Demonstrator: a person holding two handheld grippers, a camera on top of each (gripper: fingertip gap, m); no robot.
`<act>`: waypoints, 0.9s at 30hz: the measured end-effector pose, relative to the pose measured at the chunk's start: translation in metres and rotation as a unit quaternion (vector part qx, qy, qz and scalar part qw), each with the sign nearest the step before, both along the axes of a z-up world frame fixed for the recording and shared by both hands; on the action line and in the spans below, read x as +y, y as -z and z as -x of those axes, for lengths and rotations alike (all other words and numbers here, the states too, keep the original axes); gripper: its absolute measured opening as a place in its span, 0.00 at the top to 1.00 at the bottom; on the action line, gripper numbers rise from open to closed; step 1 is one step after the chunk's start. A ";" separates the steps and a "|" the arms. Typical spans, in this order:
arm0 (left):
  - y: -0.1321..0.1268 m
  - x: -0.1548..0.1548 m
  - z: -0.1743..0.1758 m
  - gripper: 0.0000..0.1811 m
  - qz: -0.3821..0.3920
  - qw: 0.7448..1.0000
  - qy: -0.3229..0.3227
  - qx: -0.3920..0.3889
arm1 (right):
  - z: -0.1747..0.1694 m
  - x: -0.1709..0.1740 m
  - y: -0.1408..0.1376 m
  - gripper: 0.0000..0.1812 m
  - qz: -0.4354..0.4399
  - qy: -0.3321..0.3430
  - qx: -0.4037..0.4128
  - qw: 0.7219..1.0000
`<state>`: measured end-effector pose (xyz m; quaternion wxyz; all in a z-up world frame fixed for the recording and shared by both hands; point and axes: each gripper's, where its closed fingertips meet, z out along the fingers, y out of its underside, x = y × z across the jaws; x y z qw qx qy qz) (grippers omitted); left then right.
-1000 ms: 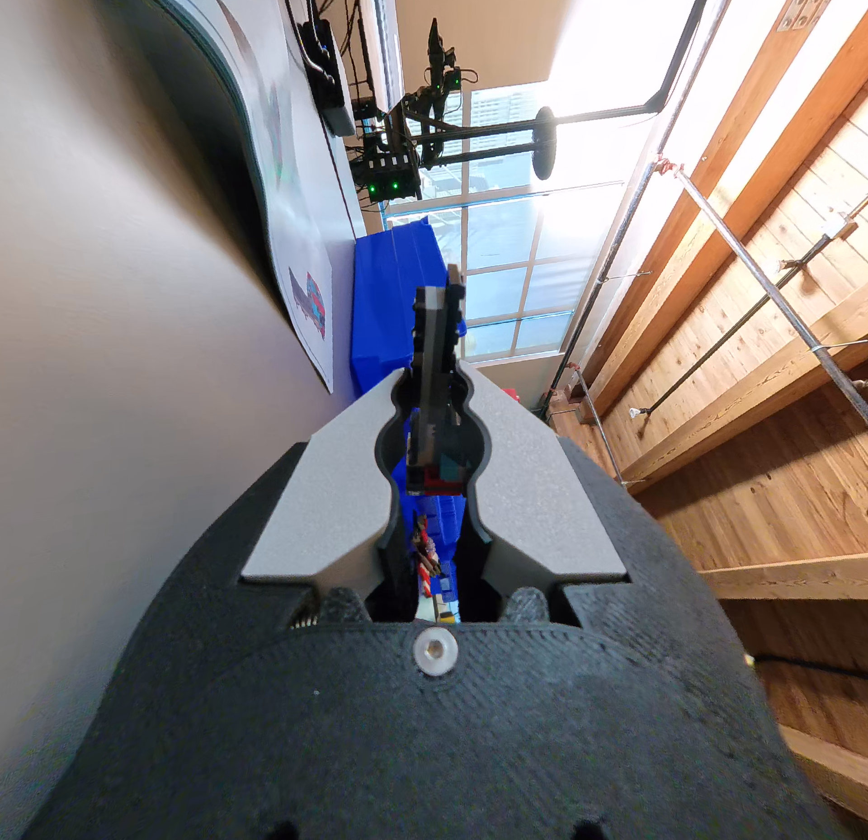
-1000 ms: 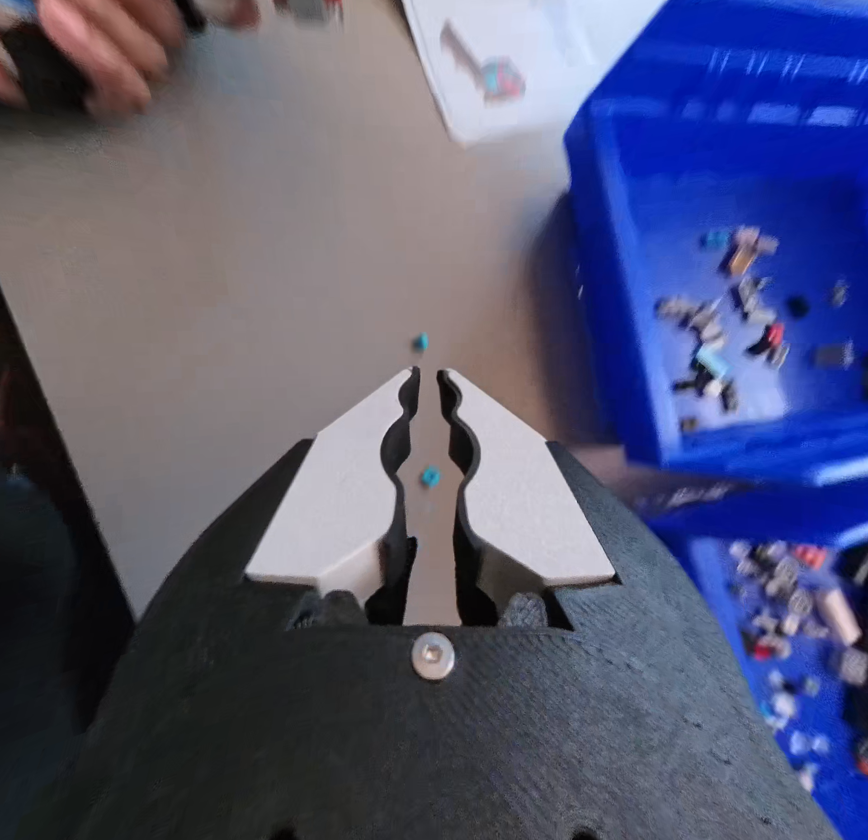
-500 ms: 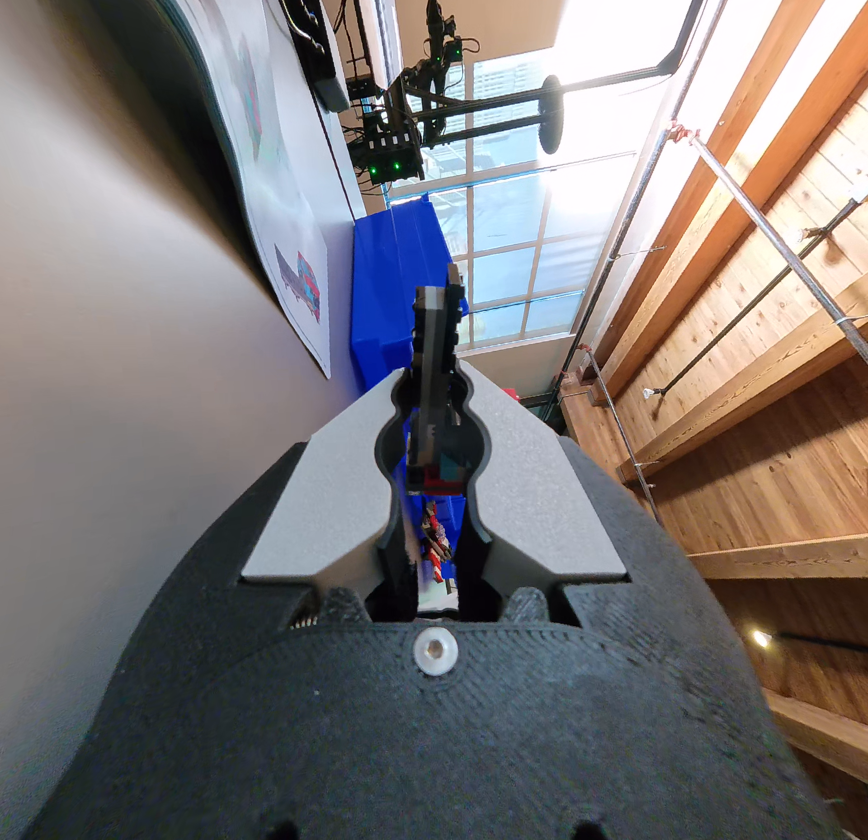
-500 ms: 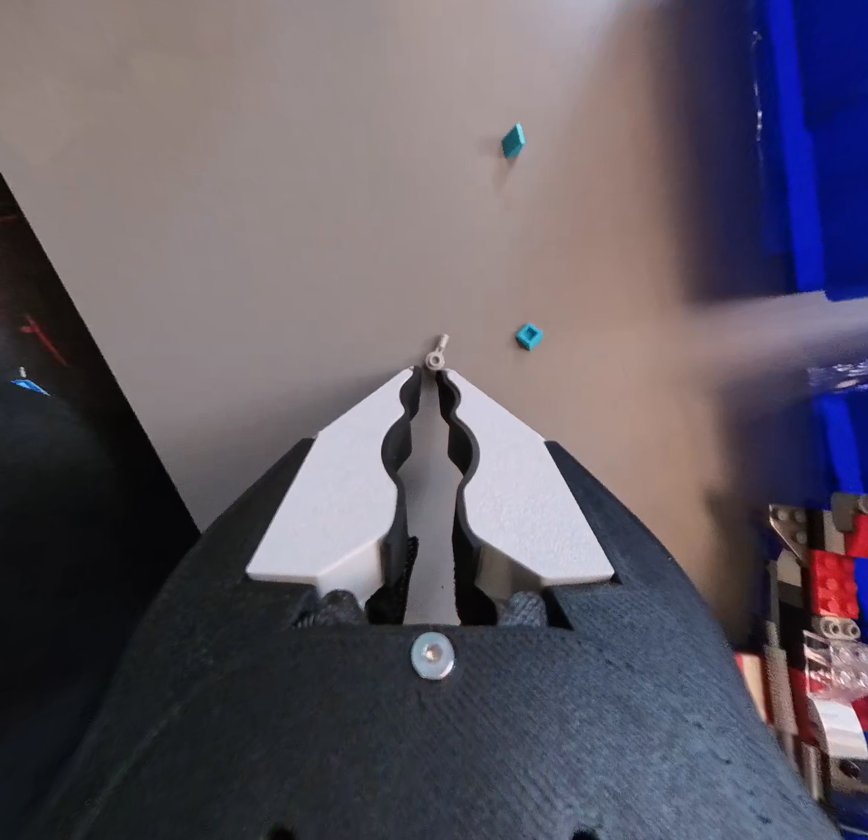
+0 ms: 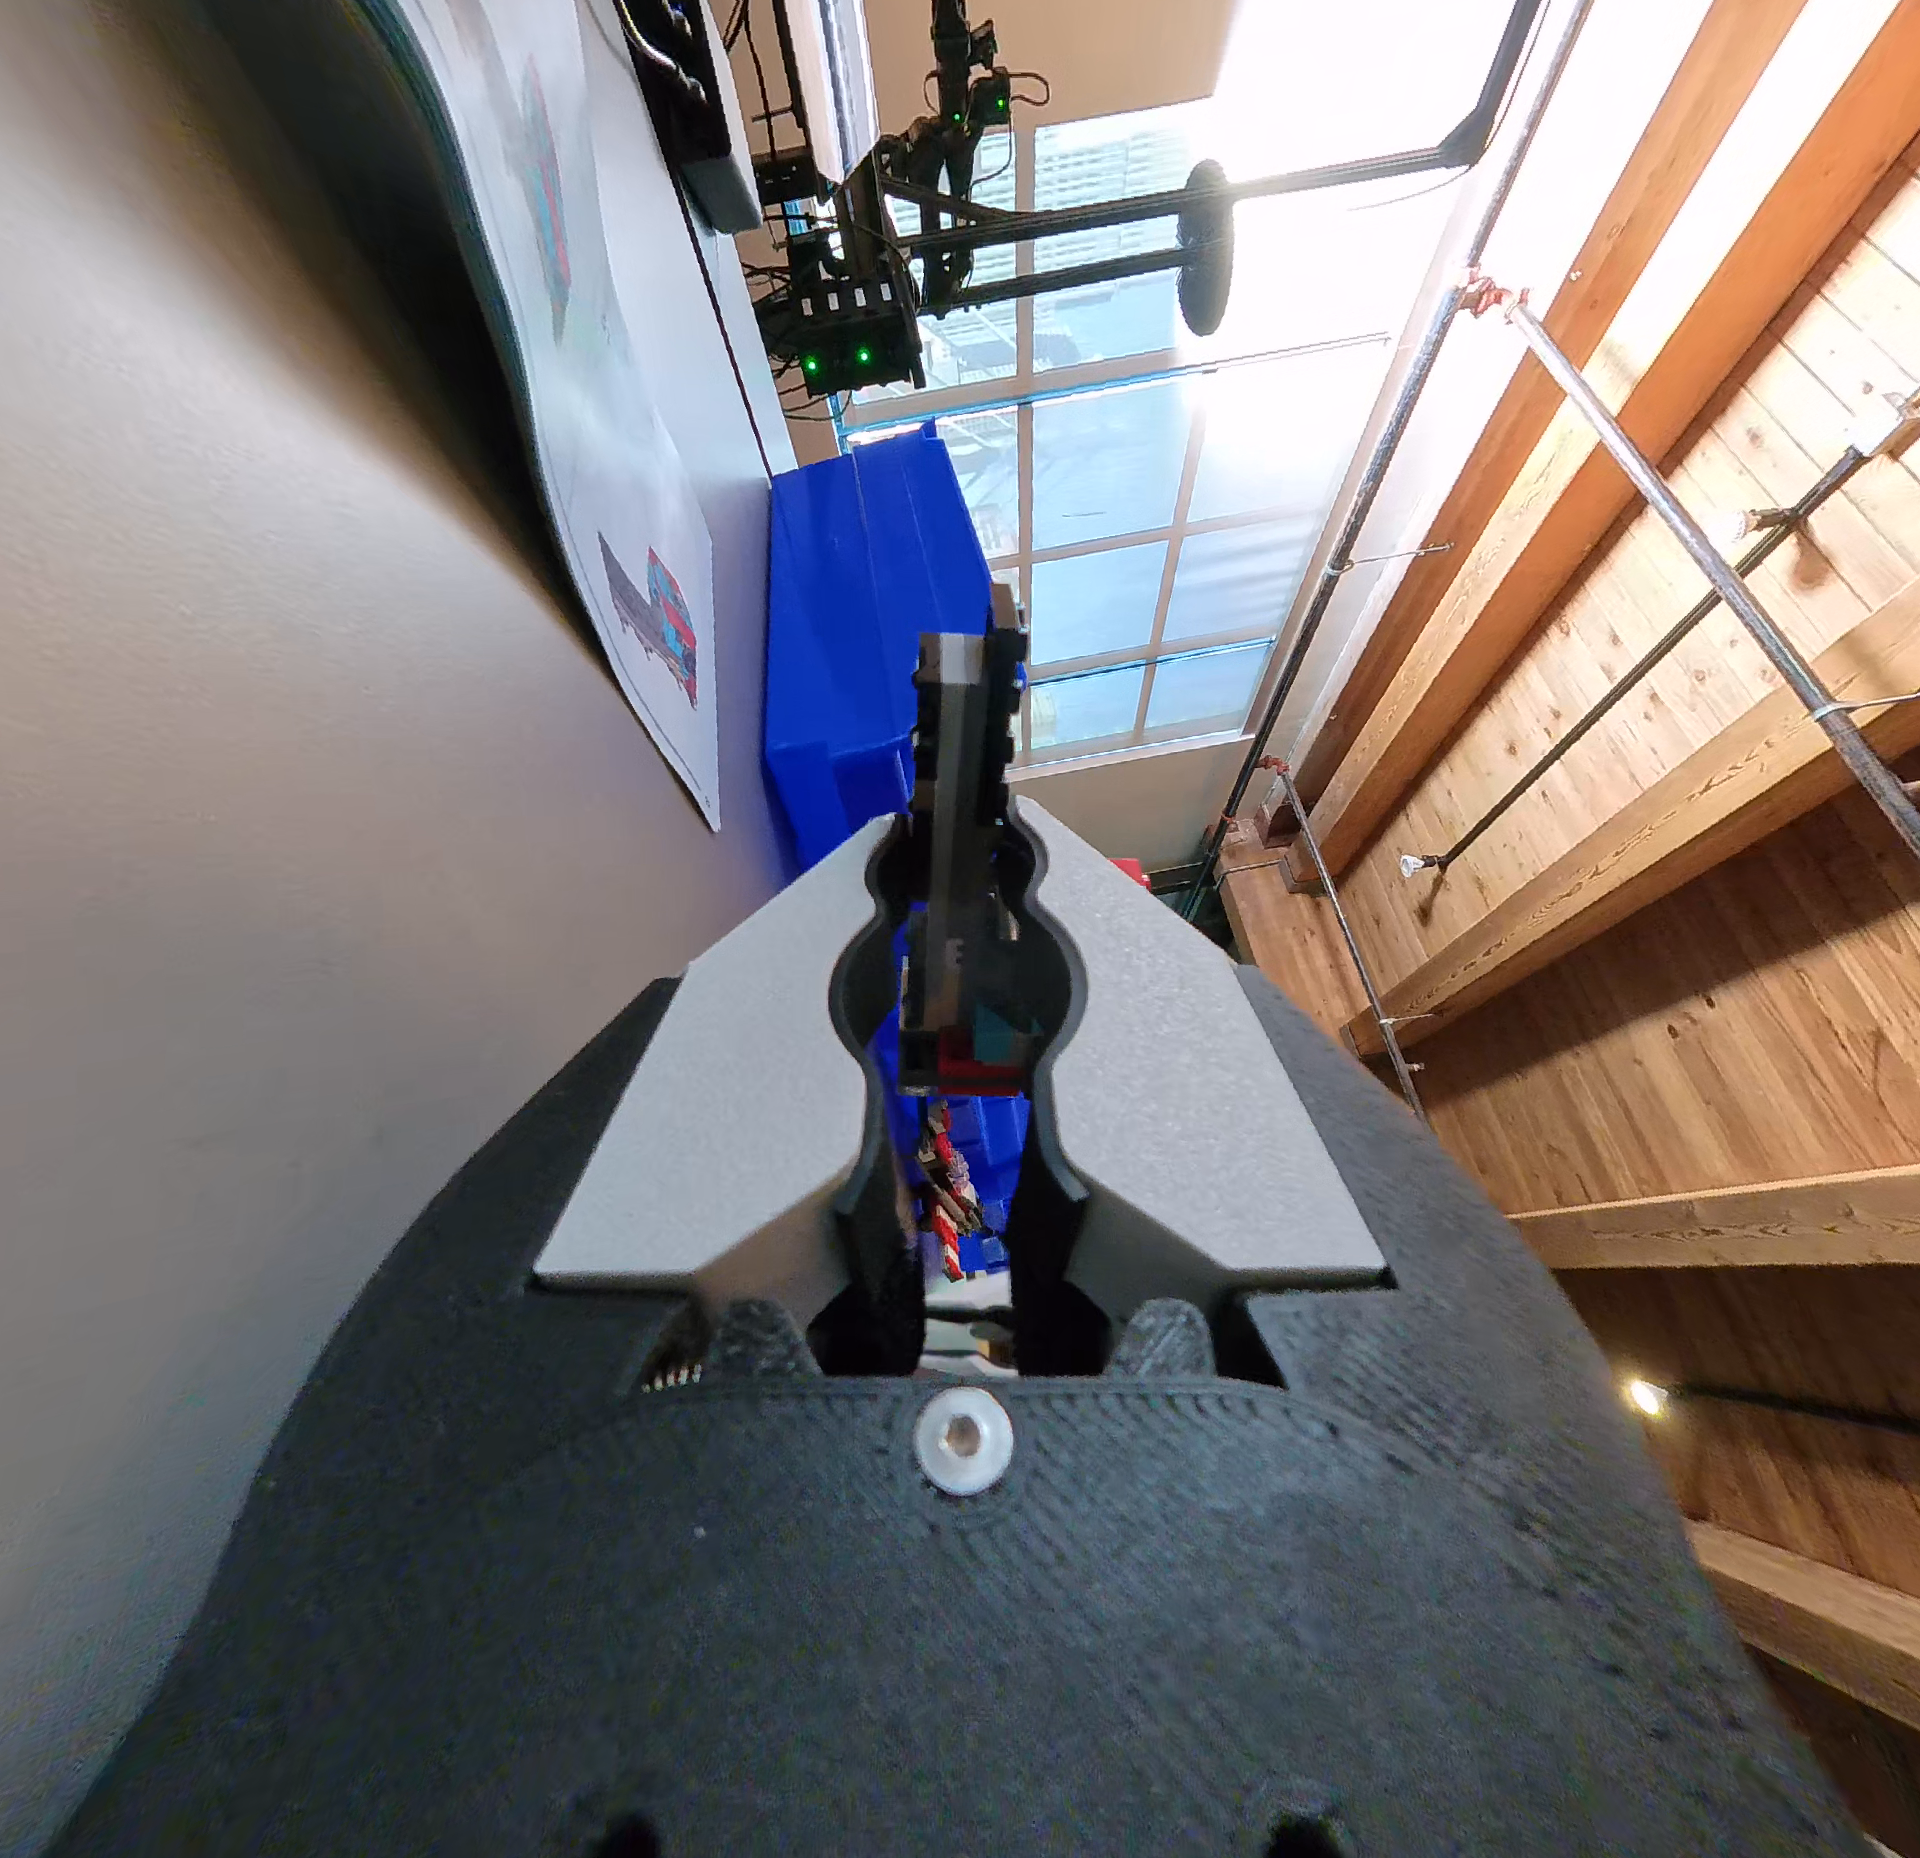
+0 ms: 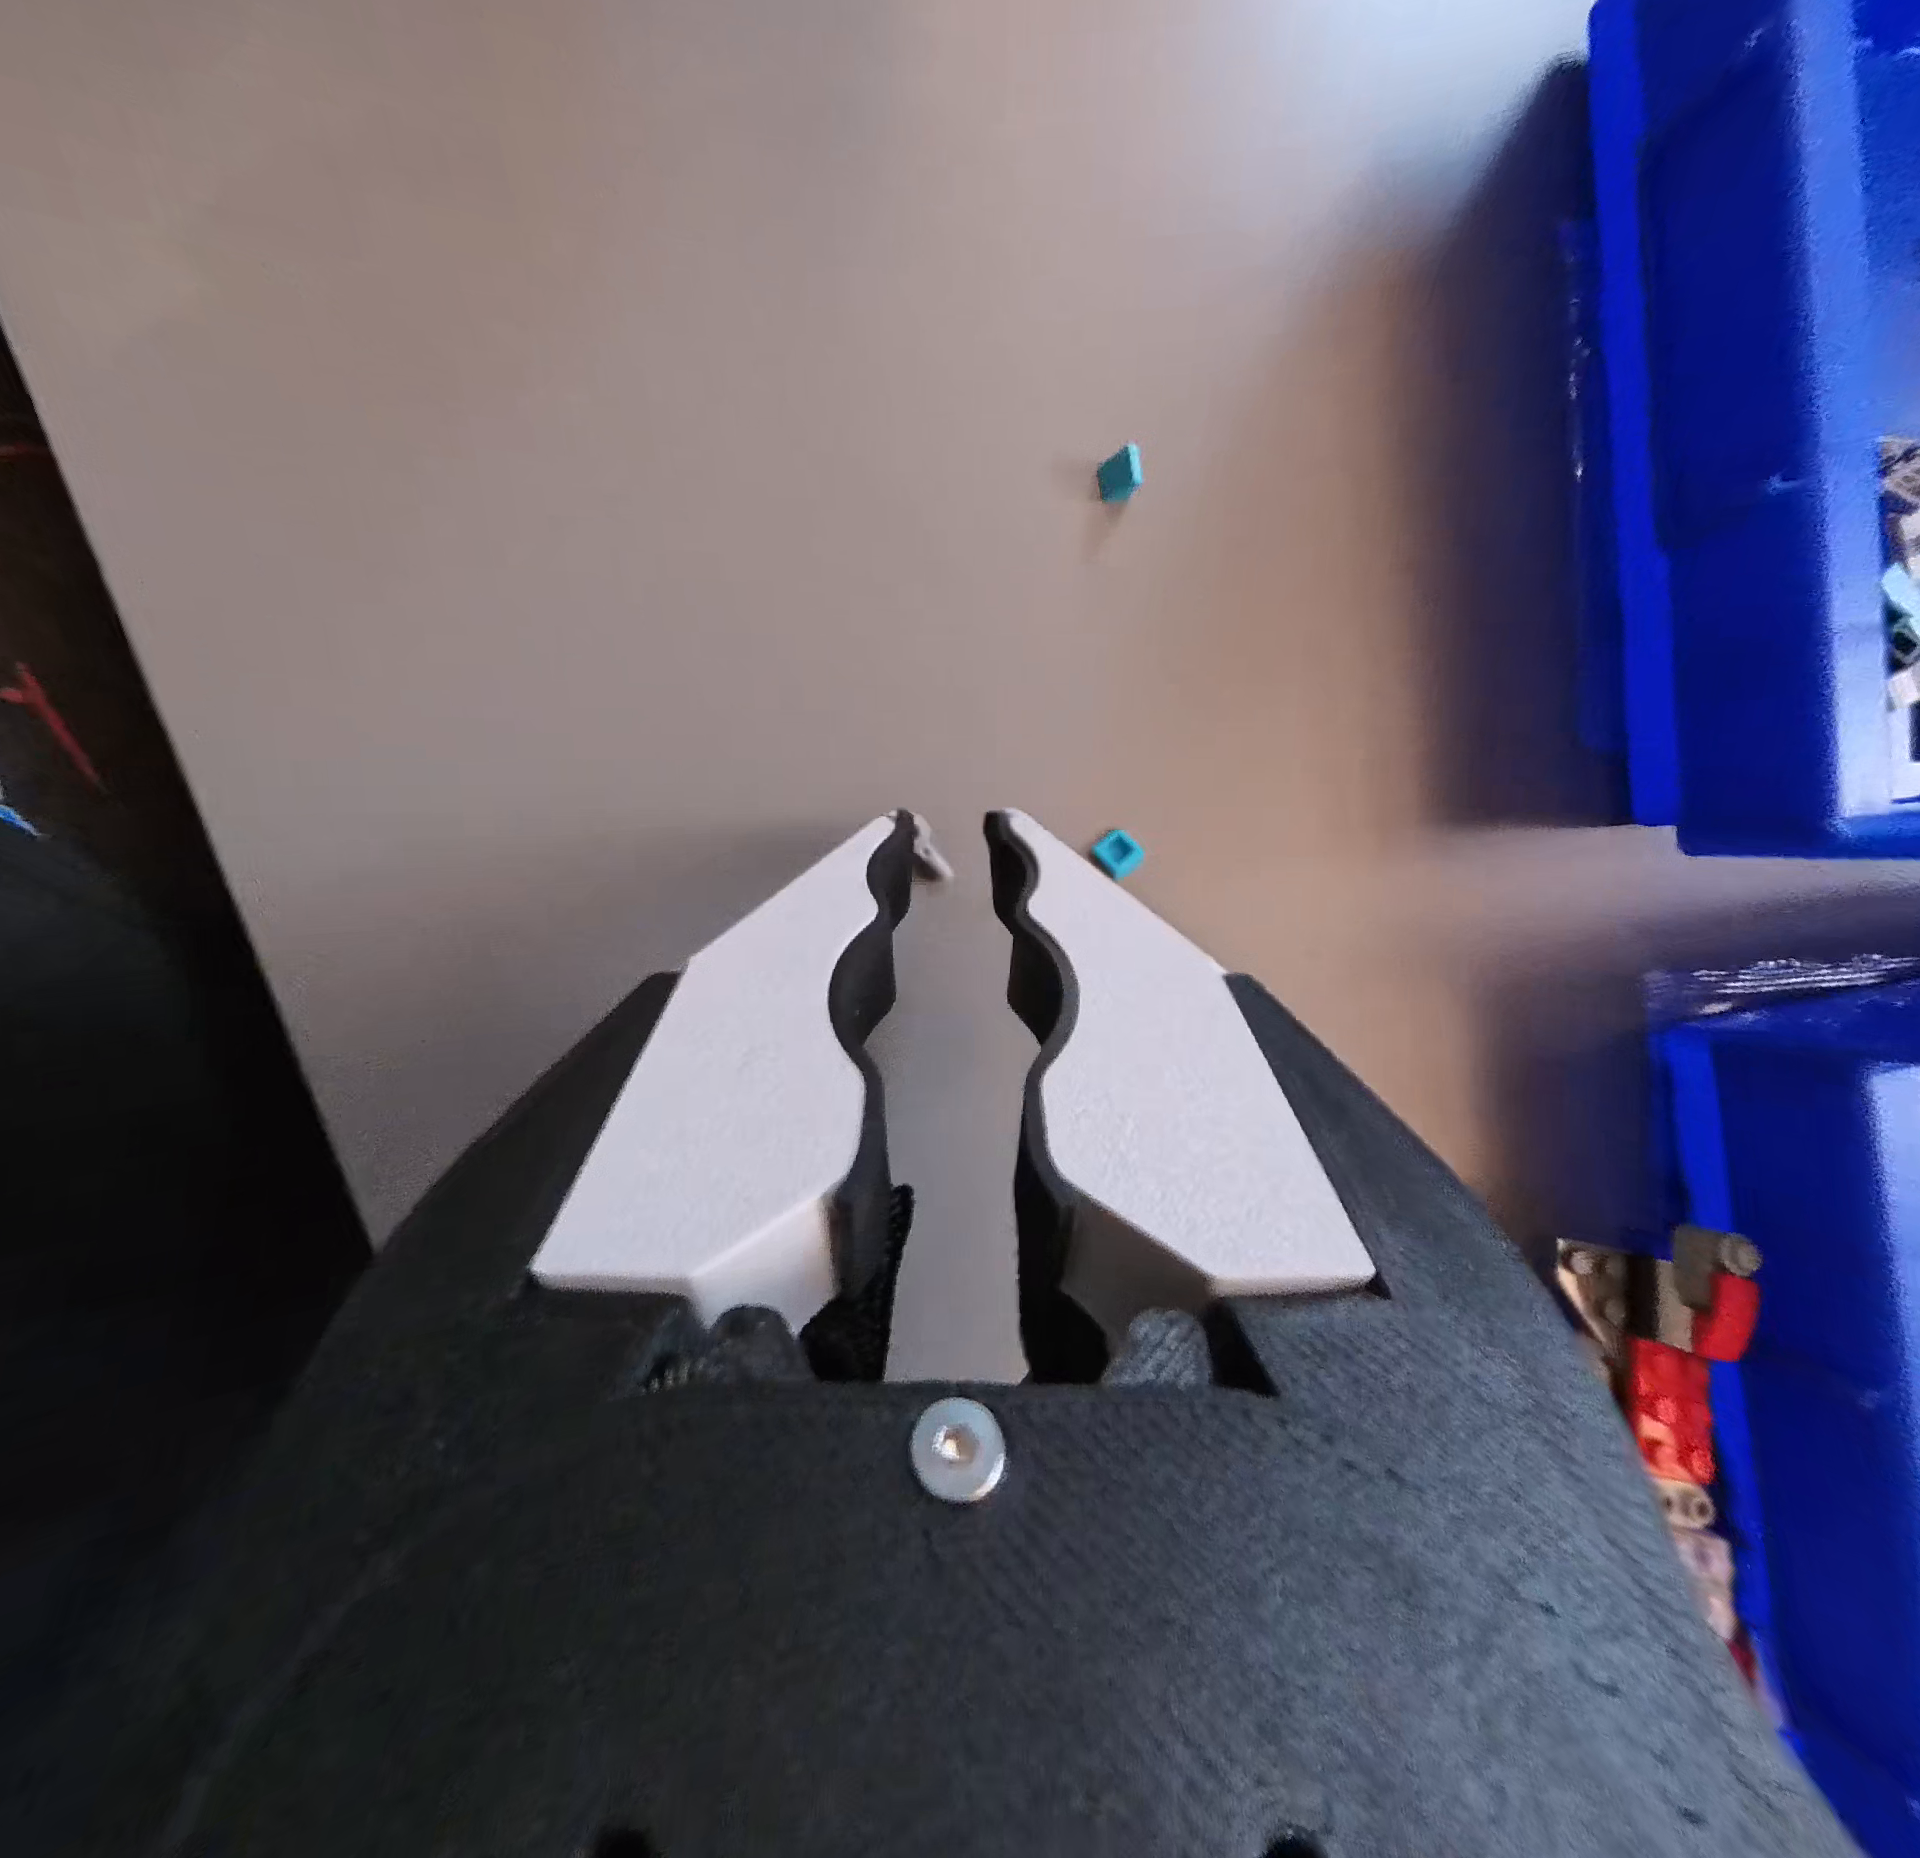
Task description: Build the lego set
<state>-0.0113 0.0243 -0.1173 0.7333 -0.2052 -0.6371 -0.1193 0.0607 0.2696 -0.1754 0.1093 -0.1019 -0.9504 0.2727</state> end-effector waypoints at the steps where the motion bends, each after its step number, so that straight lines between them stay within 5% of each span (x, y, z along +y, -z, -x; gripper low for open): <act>1: 0.000 0.000 0.000 0.91 0.000 1.000 0.000 0.000 | 0.000 0.003 0.003 0.91 -0.007 -0.011 -0.004 1.000; 6: 0.000 0.001 0.000 0.91 -0.001 1.000 0.005 0.001 | -0.007 0.001 0.010 0.91 -0.015 -0.060 -0.026 0.998; 15: 0.001 0.003 0.000 0.91 0.007 1.000 0.004 -0.003 | 0.003 -0.020 0.003 0.96 -0.015 -0.043 -0.005 0.999; 23: 0.008 0.009 -0.001 0.92 0.001 1.000 -0.007 -0.028 | 0.024 -0.149 -0.080 0.96 0.151 -0.024 0.059 0.986; 27: 0.009 0.007 -0.002 0.92 0.000 0.999 -0.012 -0.032 | 0.028 -0.199 -0.097 0.96 0.168 -0.049 0.098 0.980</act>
